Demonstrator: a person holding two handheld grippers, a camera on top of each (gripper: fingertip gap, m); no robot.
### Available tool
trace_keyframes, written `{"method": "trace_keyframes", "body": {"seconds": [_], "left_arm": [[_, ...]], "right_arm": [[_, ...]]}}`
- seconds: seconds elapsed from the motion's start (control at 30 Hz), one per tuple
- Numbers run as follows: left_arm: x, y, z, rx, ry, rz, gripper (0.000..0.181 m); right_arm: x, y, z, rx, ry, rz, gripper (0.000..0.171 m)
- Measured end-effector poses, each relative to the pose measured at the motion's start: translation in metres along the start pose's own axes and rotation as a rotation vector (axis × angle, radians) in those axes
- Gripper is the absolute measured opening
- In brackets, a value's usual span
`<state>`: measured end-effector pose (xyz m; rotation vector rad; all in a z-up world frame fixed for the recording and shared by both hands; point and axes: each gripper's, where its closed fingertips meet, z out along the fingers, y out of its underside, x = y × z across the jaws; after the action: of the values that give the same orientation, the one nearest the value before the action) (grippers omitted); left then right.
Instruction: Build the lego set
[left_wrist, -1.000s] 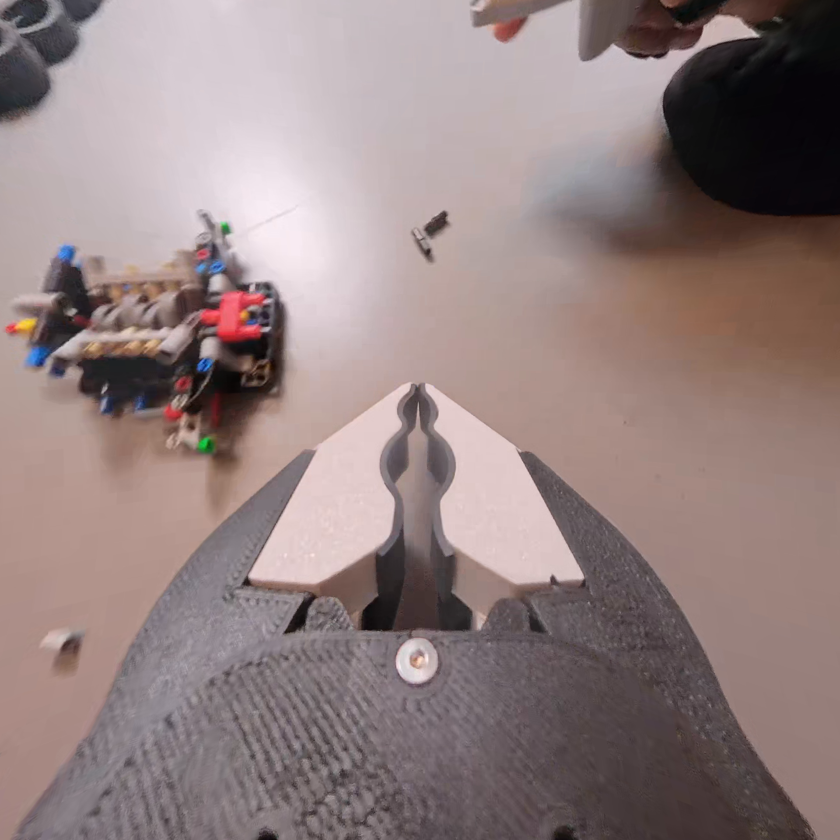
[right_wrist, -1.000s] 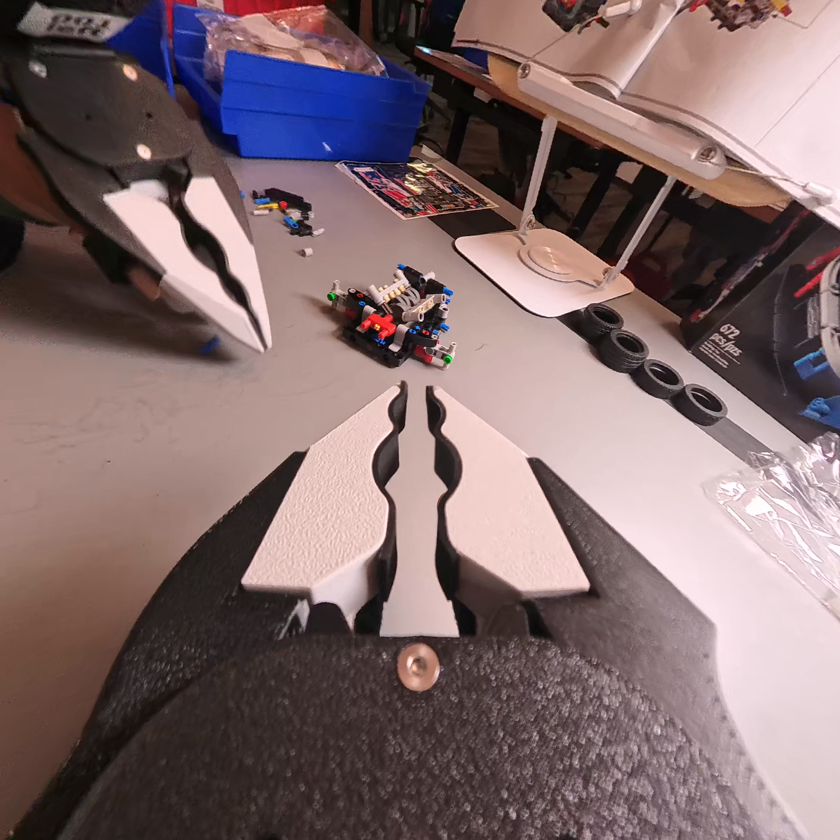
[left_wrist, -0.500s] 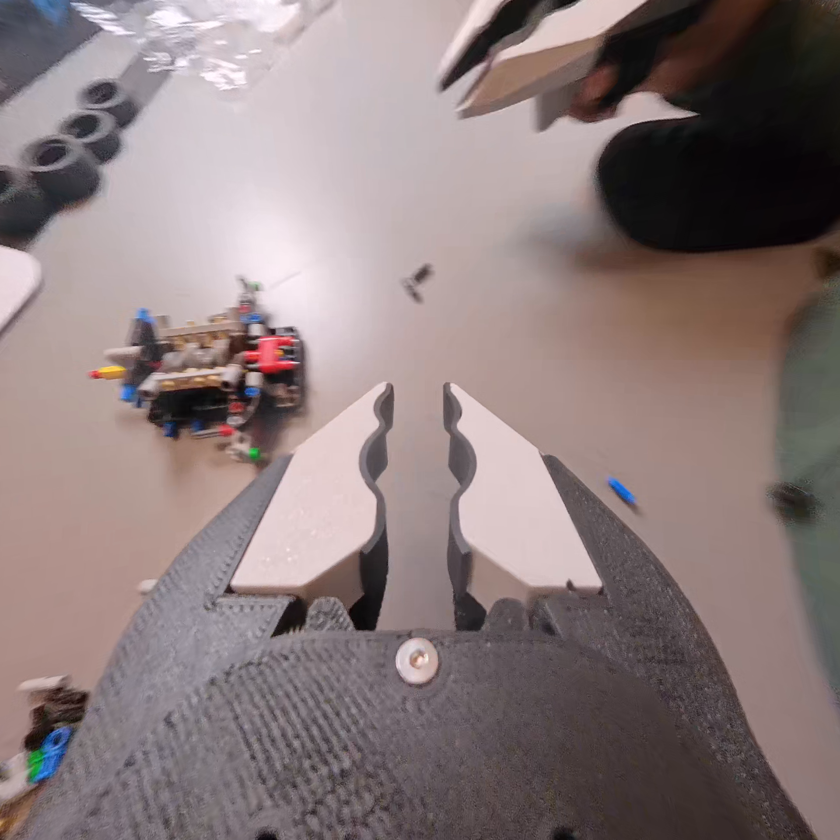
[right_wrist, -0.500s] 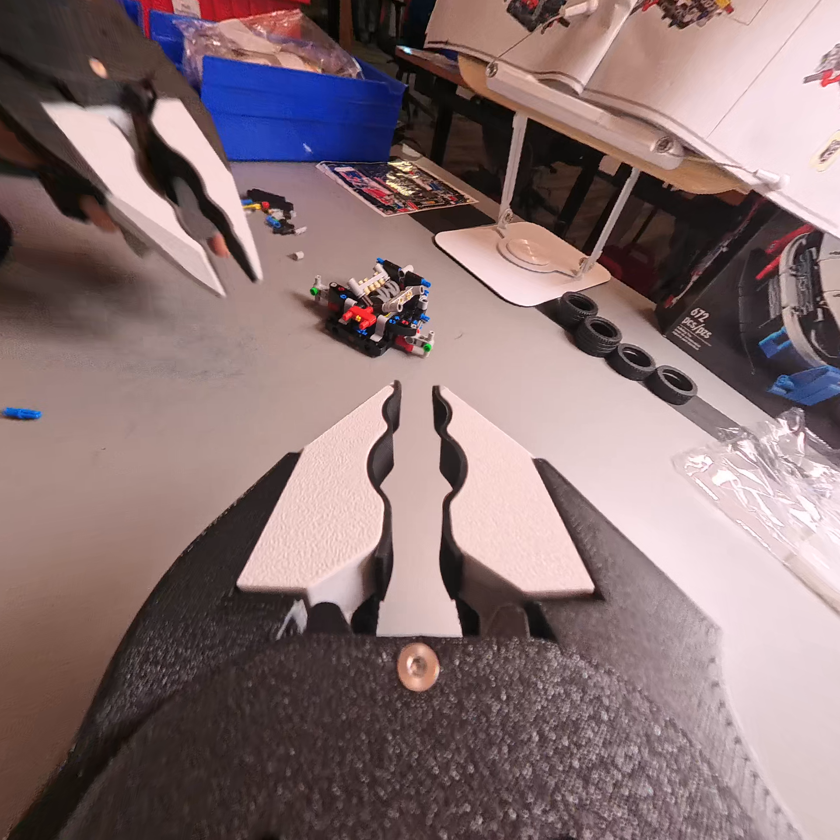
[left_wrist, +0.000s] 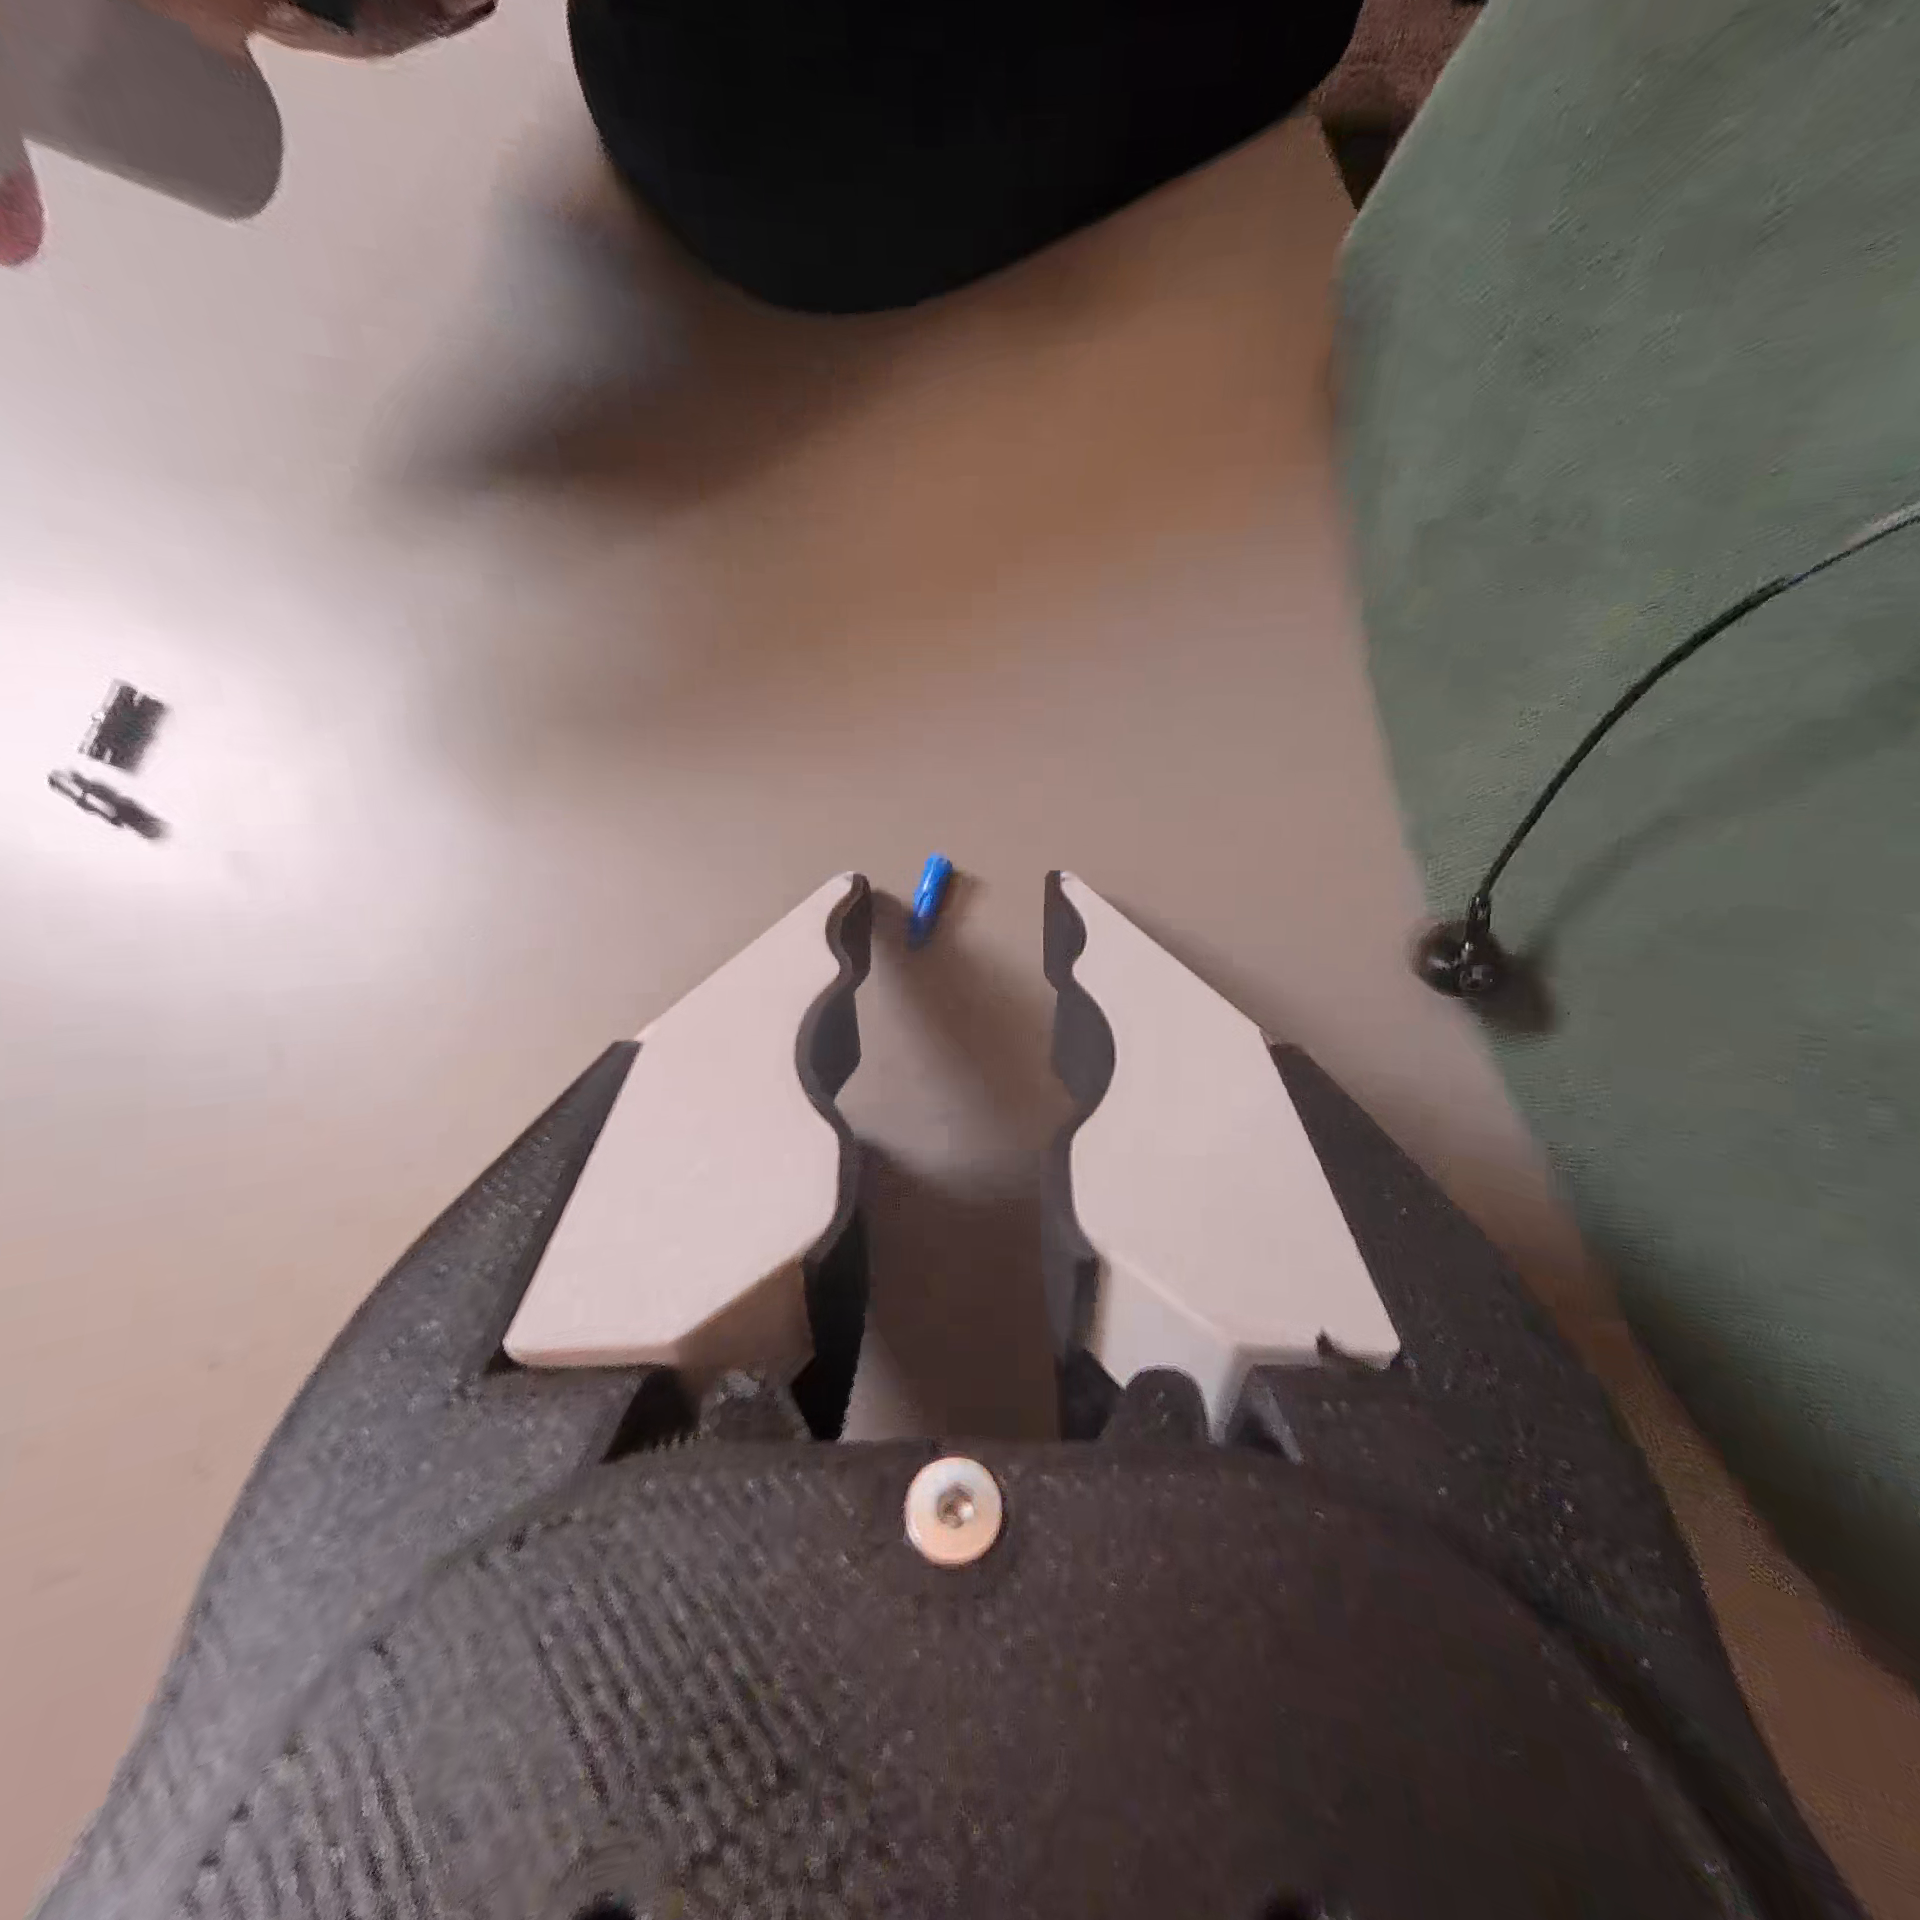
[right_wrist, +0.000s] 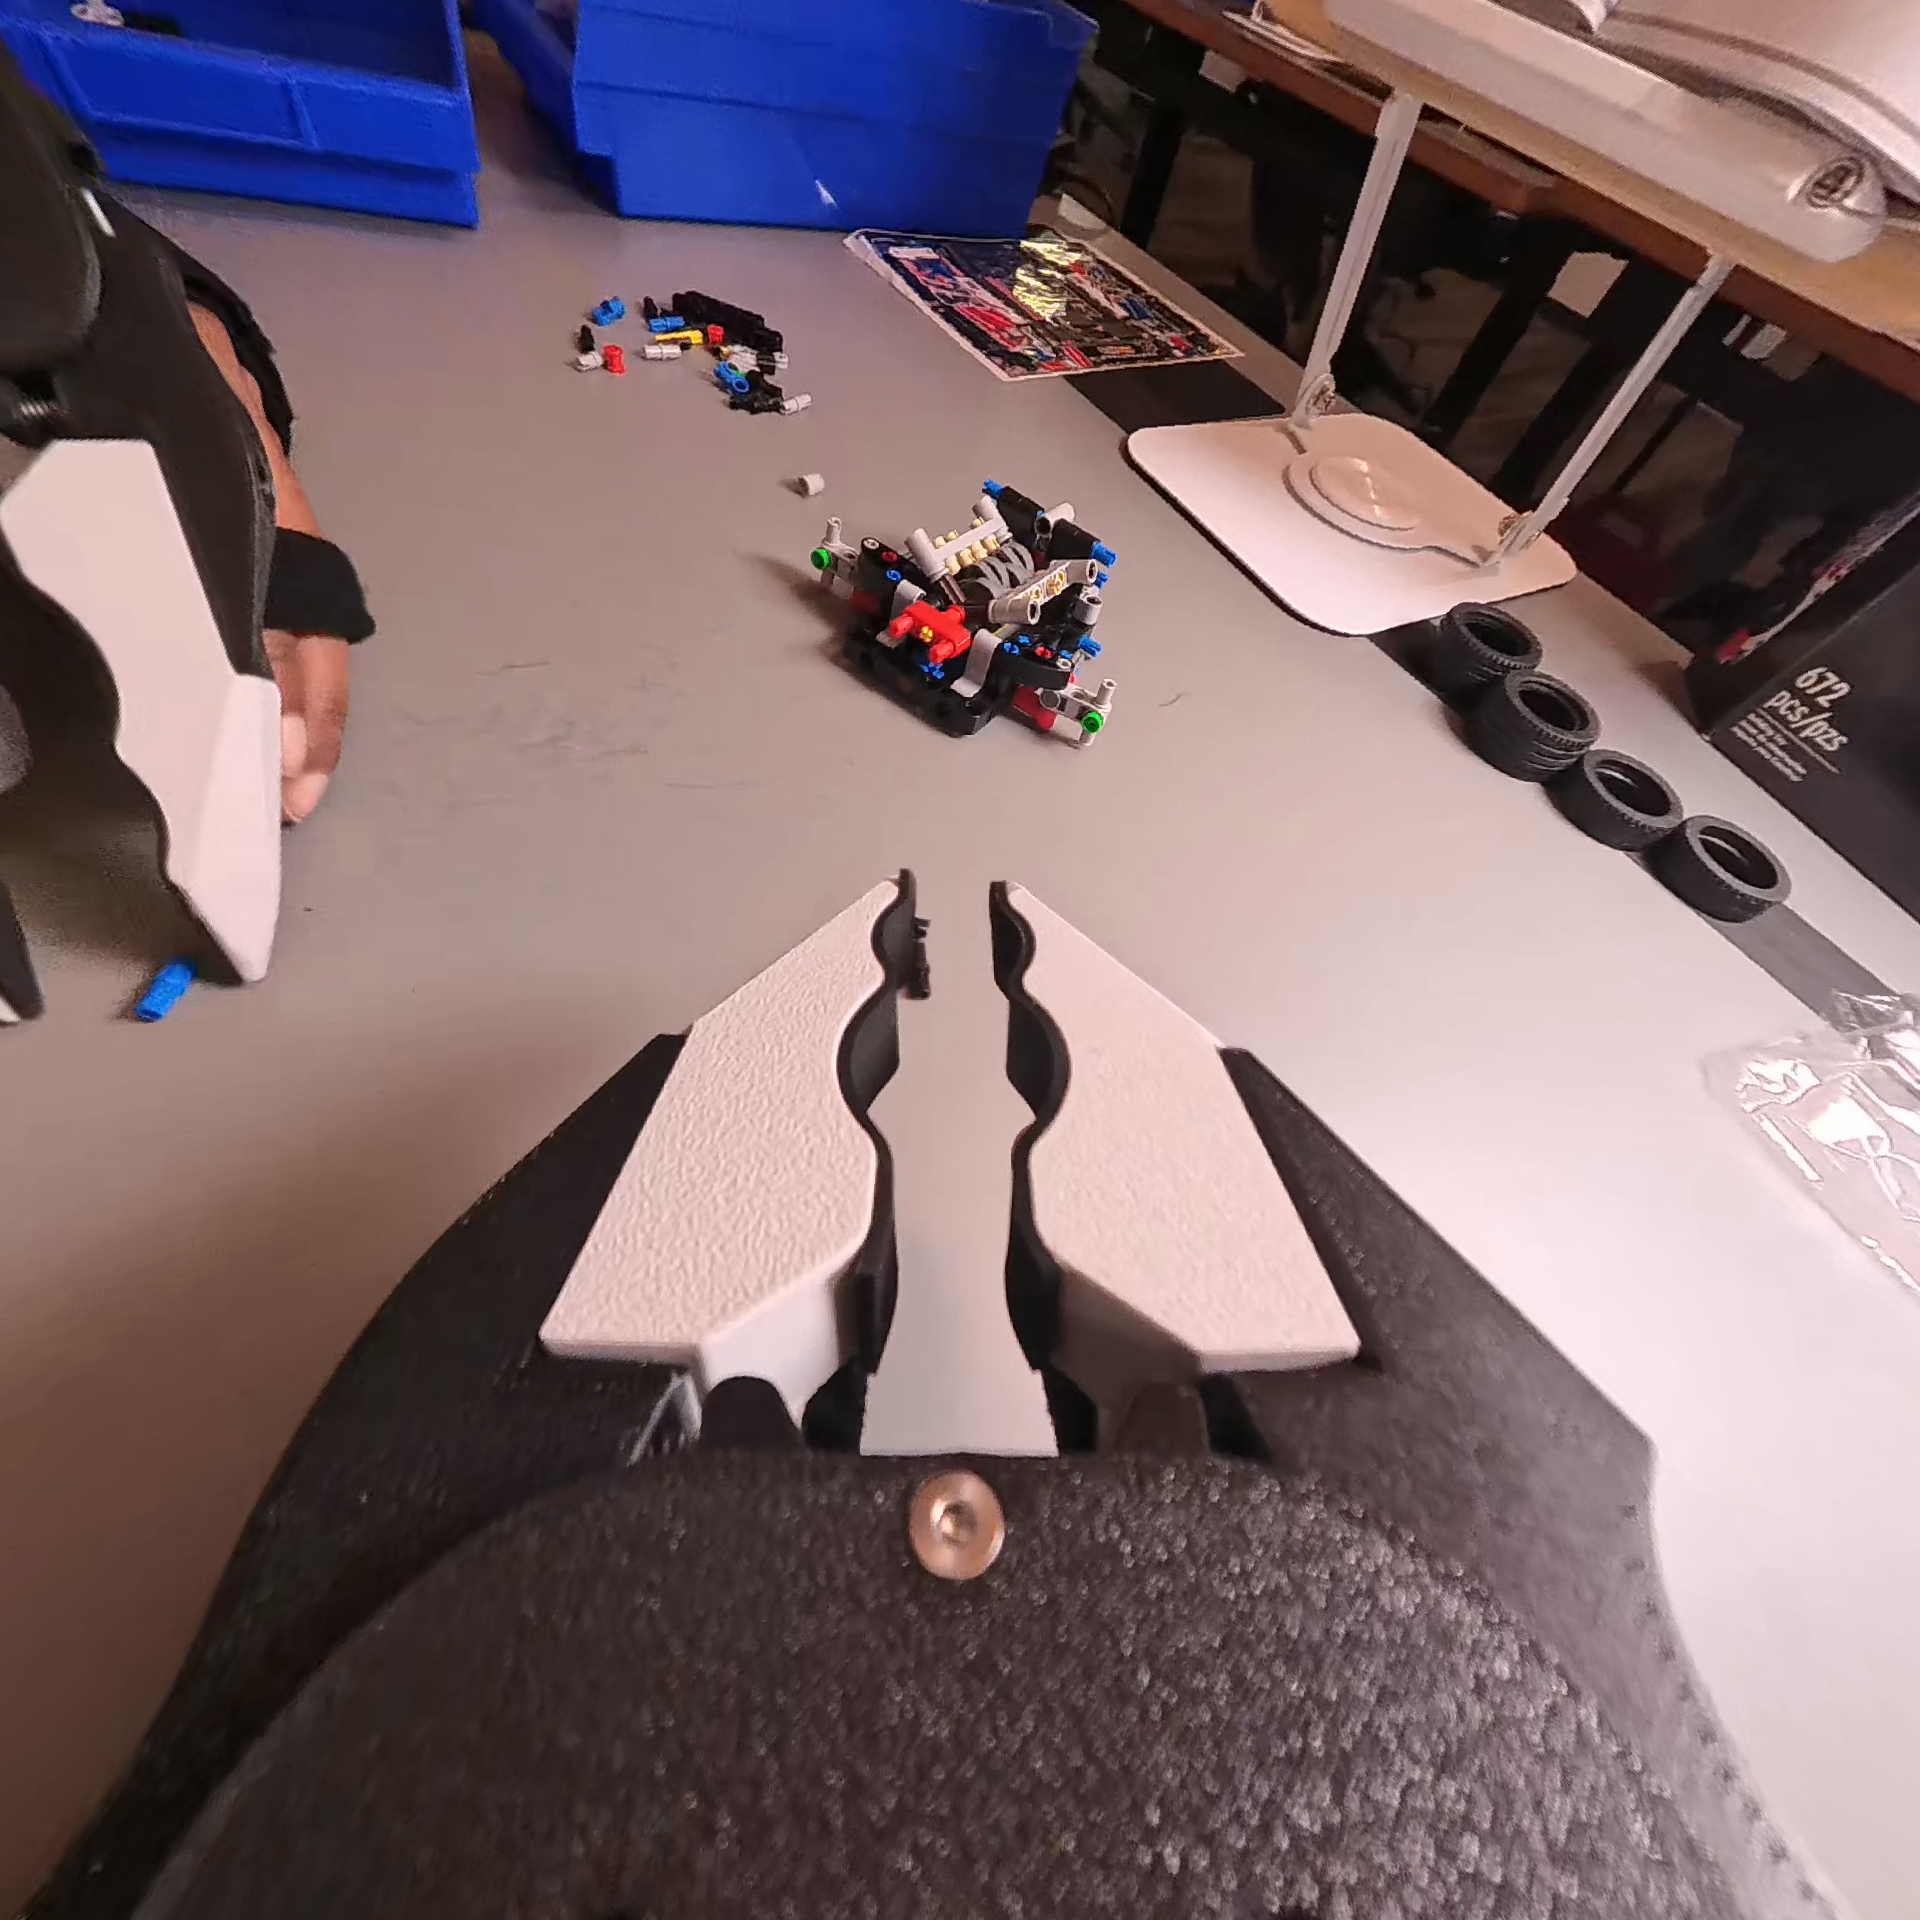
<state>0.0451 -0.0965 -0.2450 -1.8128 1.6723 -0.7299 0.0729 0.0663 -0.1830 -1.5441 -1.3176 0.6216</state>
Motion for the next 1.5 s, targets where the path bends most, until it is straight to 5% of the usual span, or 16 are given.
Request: {"method": "trace_keyframes", "body": {"seconds": [0.1, 0.2, 0.4, 0.67, 0.9, 1.37, 1.5], "left_arm": [[-0.003, 0.000, 0.002, 0.000, -0.006, 0.002, 0.009], [-0.008, 0.000, 0.002, -0.010, -0.025, -0.008, 0.004], [-0.024, 0.003, -0.003, 0.012, -0.052, -0.048, 0.004], [-0.103, 0.024, -0.039, 0.065, -0.337, -0.177, 0.004], [-0.126, 0.008, -0.047, 0.046, -0.458, -0.162, 0.004], [-0.165, 0.002, -0.002, -0.021, -0.381, -0.218, 0.004], [-0.167, 0.001, -0.012, -0.008, -0.423, -0.206, 0.028]], "right_arm": [[0.005, 0.001, -0.002, 0.002, 0.019, 0.004, 0.012], [0.006, 0.001, -0.001, 0.001, 0.016, 0.002, 0.012], [0.010, 0.000, 0.000, 0.001, 0.031, -0.015, 0.012], [0.025, -0.008, -0.006, 0.021, 0.114, -0.055, 0.012], [0.030, -0.004, -0.007, 0.021, 0.127, -0.023, 0.013], [0.028, 0.012, 0.017, -0.043, 0.049, -0.012, 0.017], [0.011, 0.012, 0.018, -0.043, 0.024, -0.035, 0.018]]}}
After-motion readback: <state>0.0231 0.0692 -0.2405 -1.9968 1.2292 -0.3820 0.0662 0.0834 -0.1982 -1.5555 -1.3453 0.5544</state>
